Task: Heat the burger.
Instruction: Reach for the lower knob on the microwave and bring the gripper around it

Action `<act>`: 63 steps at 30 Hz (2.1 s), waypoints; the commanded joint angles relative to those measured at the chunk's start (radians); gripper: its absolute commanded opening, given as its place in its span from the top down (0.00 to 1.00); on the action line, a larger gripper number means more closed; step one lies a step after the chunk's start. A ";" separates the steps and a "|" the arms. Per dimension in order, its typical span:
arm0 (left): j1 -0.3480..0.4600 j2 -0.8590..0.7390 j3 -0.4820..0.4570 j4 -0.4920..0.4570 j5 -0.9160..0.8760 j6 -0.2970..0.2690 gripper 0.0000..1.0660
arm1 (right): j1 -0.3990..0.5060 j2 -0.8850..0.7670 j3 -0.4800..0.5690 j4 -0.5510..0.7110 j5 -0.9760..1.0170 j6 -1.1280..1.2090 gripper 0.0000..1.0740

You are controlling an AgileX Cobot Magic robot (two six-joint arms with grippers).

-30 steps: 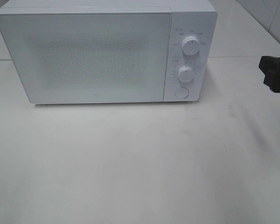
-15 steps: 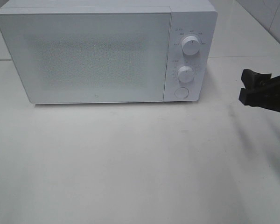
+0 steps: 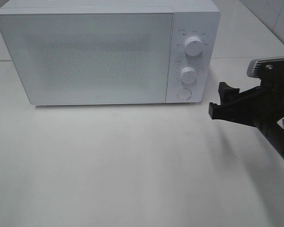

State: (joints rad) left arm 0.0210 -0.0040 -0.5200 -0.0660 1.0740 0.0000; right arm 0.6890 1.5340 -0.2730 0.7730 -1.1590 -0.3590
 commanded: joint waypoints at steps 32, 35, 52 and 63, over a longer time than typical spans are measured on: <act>0.001 -0.025 0.003 -0.006 -0.008 0.000 0.08 | 0.036 0.424 -0.424 0.045 -0.052 0.035 0.30; 0.001 -0.025 0.003 -0.006 -0.008 0.000 0.08 | 0.013 0.453 -0.460 0.035 -0.046 0.041 0.30; 0.001 -0.025 0.003 -0.006 -0.008 0.000 0.08 | -0.038 0.542 -0.570 0.002 -0.024 0.070 0.30; 0.001 -0.025 0.003 -0.006 -0.008 0.000 0.08 | -0.038 0.542 -0.570 0.002 -0.051 0.074 0.47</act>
State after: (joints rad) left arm 0.0210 -0.0040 -0.5200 -0.0660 1.0740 0.0000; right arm 0.6560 2.0750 -0.8260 0.7720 -1.1770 -0.2920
